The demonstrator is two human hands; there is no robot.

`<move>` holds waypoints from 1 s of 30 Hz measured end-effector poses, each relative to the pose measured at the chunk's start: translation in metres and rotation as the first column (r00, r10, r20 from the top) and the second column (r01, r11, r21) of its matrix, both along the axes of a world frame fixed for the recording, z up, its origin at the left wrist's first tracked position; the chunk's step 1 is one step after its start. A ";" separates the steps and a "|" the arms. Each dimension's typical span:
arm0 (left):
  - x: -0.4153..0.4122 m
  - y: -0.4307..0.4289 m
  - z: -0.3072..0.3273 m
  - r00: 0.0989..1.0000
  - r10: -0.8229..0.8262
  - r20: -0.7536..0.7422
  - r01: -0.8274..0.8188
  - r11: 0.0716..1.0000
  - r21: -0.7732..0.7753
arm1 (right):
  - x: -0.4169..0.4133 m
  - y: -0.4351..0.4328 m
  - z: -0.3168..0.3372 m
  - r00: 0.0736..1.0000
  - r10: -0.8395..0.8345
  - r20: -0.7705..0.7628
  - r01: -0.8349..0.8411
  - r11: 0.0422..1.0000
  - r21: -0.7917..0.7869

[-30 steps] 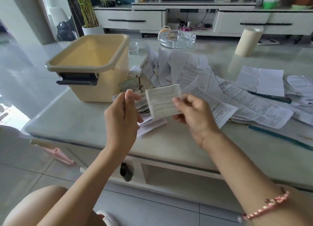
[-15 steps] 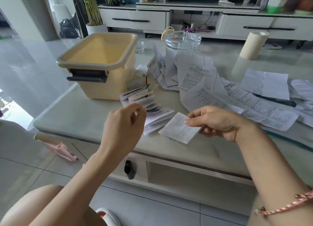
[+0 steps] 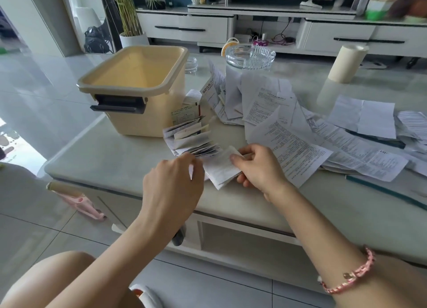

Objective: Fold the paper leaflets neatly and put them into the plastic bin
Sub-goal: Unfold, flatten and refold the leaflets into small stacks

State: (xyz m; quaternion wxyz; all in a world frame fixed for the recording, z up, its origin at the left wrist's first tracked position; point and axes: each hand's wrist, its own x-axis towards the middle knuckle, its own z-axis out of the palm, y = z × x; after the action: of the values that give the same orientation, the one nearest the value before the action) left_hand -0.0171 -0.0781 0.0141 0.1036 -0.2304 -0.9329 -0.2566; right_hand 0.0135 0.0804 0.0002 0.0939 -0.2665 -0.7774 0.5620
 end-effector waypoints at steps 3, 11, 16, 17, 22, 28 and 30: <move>0.011 0.009 0.000 0.986 -0.164 0.020 0.164 0.986 -0.002 | 0.006 -0.010 0.006 0.996 0.080 -0.034 -0.079 0.996 0.040; 0.010 0.027 -0.026 0.990 -0.125 -0.067 0.100 0.950 -0.295 | 0.031 0.043 0.026 1.000 -0.007 0.006 0.002 0.779 0.627; 0.013 0.034 -0.023 0.968 -0.200 -0.153 0.187 0.978 -0.095 | 0.040 0.043 0.009 0.911 0.021 0.412 -0.337 0.614 0.714; 0.017 0.037 -0.022 0.941 -0.258 -0.217 0.251 0.966 -0.063 | 0.041 0.043 0.006 0.900 0.014 0.435 -0.358 0.594 0.721; 0.042 0.051 -0.023 0.873 -0.427 -0.237 0.464 0.876 0.130 | 0.044 0.045 0.010 0.924 0.020 0.383 -0.348 0.466 0.813; 0.048 0.070 -0.019 0.887 -0.407 0.216 0.280 0.849 0.449 | 0.049 0.045 0.002 0.956 0.046 0.290 -0.286 0.369 0.884; 0.047 0.074 -0.017 0.859 -0.354 0.370 0.148 0.863 0.482 | 0.056 0.044 0.006 0.957 0.057 0.283 -0.282 0.390 0.877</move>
State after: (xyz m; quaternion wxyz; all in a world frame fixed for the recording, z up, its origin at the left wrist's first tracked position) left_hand 0.0304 -0.0041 -0.0033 -0.0997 -0.2589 -0.8100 -0.5167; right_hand 0.0692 0.1249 0.0064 0.0840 -0.1479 -0.9851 0.0250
